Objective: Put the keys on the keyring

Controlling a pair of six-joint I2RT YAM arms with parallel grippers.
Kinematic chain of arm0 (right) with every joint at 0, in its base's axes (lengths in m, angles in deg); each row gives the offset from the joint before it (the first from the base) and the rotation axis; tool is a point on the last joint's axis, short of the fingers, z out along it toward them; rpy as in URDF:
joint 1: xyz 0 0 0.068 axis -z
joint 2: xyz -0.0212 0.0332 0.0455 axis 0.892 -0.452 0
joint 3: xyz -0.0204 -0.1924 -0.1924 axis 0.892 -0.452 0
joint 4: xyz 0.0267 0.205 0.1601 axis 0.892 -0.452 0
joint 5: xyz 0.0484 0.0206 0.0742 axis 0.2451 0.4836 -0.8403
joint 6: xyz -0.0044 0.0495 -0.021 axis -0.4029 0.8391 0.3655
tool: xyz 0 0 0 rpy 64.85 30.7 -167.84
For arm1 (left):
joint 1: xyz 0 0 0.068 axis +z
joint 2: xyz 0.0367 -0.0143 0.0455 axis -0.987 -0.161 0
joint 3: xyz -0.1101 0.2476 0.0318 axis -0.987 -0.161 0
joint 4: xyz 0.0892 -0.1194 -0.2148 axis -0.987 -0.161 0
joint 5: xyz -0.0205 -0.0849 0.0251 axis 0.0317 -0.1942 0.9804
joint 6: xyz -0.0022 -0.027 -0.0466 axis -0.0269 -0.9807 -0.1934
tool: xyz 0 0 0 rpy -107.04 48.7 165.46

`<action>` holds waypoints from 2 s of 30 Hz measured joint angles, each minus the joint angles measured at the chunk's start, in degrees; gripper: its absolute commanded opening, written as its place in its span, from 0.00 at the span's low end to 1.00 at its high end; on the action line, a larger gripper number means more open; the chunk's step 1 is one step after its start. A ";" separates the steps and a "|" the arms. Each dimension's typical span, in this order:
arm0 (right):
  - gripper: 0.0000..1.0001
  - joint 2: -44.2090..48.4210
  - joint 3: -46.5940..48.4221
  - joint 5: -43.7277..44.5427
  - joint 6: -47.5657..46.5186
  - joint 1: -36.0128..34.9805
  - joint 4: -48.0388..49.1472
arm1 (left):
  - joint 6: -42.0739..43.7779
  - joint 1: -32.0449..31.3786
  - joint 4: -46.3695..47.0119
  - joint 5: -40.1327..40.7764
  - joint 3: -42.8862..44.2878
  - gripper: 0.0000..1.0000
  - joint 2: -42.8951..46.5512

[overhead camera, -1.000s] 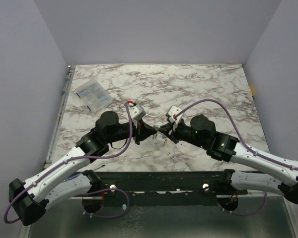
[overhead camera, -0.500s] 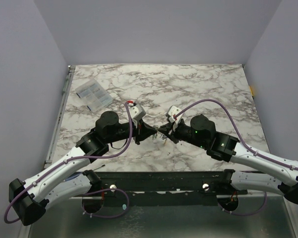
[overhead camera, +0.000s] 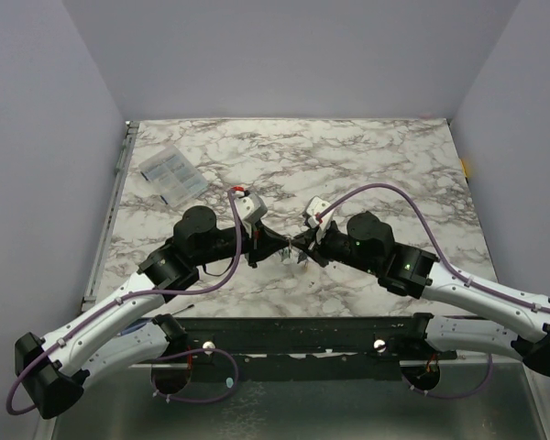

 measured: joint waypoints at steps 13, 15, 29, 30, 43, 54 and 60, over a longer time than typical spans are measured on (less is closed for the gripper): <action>0.01 -0.02 0.26 -0.02 0.02 0.00 -0.04 | -0.39 0.00 0.37 0.02 0.00 0.00 0.11; 0.01 -0.02 0.35 0.00 0.02 0.00 -0.07 | -0.39 0.00 0.37 0.02 0.00 0.00 -0.13; 0.01 0.00 0.44 0.00 0.02 0.00 -0.59 | -0.63 0.00 0.13 1.57 0.00 0.00 -1.36; 0.01 0.02 0.44 0.00 0.02 0.00 -0.59 | -0.66 0.00 0.04 1.86 0.00 0.00 -1.29; 0.01 0.92 0.44 0.00 -0.02 0.00 -0.59 | -0.59 -0.48 -0.70 4.79 0.04 0.00 -1.03; 0.01 2.16 0.42 -1.11 -0.20 0.02 -0.55 | -0.42 -0.74 -2.73 5.99 0.79 0.00 -1.03; 0.01 2.40 0.42 -1.53 -0.55 0.04 -0.52 | -0.42 -0.74 -2.78 5.97 0.90 0.00 -1.05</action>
